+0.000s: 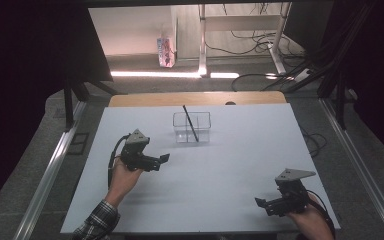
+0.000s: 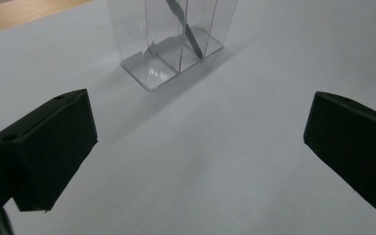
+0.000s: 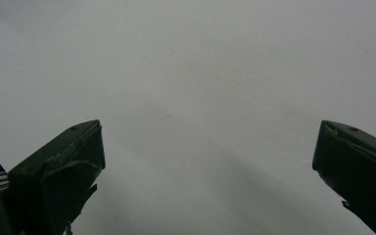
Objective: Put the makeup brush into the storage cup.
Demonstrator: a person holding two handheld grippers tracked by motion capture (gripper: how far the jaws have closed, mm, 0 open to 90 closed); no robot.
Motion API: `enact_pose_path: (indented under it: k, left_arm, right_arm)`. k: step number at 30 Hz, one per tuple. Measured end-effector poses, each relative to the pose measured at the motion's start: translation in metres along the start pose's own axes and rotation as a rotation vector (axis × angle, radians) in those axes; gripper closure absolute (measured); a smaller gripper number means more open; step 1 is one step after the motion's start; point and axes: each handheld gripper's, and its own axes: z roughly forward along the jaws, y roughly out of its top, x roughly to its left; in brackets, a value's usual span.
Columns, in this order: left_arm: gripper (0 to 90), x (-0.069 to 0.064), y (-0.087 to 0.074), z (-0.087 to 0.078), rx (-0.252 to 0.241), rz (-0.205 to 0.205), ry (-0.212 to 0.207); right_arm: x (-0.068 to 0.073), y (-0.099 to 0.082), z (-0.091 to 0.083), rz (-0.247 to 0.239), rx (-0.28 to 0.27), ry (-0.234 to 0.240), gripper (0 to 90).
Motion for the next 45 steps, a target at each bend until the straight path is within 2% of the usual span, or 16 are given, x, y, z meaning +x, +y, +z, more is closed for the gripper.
enact_pose_path:
  k: [14, 33, 45]
  left_arm:
    - [0.0, -0.006, -0.011, -0.012, -0.003, -0.011, -0.002]
    - [0.0, -0.016, -0.029, -0.028, 0.016, 0.01, 0.018]
    - [0.0, -0.02, -0.038, -0.036, 0.026, 0.007, 0.025]
  right_arm:
    - [0.001, 0.0, 0.0, 0.002, 0.001, 0.004, 0.0]
    - [0.001, 0.0, 0.0, -0.006, 0.002, 0.004, 0.0]
    - [0.001, 0.0, -0.001, 0.005, 0.001, 0.003, 0.0]
